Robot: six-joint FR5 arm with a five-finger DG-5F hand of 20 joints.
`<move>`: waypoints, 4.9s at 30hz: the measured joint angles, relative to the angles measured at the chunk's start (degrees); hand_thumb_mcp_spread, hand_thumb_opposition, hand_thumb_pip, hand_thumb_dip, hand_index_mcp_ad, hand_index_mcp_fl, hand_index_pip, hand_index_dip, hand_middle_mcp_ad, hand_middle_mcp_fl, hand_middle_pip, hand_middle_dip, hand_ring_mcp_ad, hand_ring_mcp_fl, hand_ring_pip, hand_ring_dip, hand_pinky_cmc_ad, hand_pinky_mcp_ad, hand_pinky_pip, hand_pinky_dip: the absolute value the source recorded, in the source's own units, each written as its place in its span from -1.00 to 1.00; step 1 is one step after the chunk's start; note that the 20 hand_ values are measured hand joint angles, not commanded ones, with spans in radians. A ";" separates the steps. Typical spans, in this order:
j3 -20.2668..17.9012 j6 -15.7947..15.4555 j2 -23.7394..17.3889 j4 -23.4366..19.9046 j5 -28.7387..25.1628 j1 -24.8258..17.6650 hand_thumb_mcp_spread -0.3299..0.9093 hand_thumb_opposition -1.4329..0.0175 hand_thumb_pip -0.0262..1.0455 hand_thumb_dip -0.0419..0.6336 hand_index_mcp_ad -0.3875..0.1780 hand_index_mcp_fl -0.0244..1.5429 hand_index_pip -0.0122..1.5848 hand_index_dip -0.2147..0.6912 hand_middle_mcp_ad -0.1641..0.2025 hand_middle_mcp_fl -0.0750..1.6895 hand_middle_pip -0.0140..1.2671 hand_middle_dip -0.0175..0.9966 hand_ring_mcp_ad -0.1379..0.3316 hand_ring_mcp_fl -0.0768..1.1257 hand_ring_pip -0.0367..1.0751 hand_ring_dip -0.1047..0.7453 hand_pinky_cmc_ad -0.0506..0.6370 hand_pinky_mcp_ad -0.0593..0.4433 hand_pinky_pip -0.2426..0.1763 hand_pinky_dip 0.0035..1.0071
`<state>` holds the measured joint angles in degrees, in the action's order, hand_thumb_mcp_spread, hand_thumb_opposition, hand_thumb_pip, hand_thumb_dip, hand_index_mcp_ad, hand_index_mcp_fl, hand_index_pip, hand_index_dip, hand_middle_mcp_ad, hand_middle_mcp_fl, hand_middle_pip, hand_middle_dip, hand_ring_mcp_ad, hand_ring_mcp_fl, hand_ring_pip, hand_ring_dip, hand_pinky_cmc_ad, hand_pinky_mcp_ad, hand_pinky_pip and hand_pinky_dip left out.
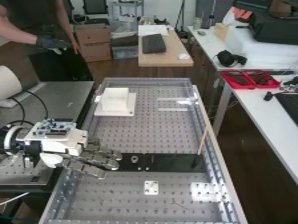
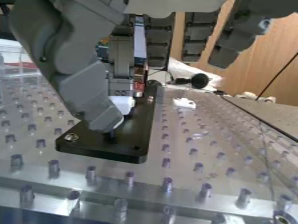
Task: Grab the smaller nut and place it in the white container
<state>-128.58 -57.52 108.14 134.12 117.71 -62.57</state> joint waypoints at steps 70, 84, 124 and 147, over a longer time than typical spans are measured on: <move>0.52 0.36 1.12 -0.31 -0.85 -0.51 0.21 -0.19 0.47 -0.13 -0.03 -0.95 0.96 0.02 0.09 -0.90 -0.76 -0.49 0.13 -0.87 -0.76 -0.54 0.01 -0.05 -0.07 -0.65; 0.63 -0.05 1.61 -0.37 -1.11 -0.39 0.21 -0.19 0.50 -0.11 -0.03 -0.92 0.96 0.01 0.09 -0.89 -0.76 -0.49 0.14 -0.87 -0.76 -0.54 0.01 -0.05 -0.07 -0.65; 0.94 0.47 1.34 -0.27 -1.26 -0.58 0.19 -0.19 0.42 -0.13 0.02 -0.74 0.95 -0.04 0.09 -0.87 -0.76 -0.49 0.14 -0.87 -0.76 -0.54 0.02 -0.05 -0.07 -0.65; 2.73 -0.23 -4.68 6.09 -1.14 -4.04 0.20 -0.18 0.36 -0.13 0.02 -0.69 0.95 -0.04 0.08 -0.85 -0.76 -0.49 0.14 -0.87 -0.77 -0.54 0.02 -0.03 -0.05 -0.65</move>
<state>-125.86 -57.75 103.46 140.21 116.57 -66.60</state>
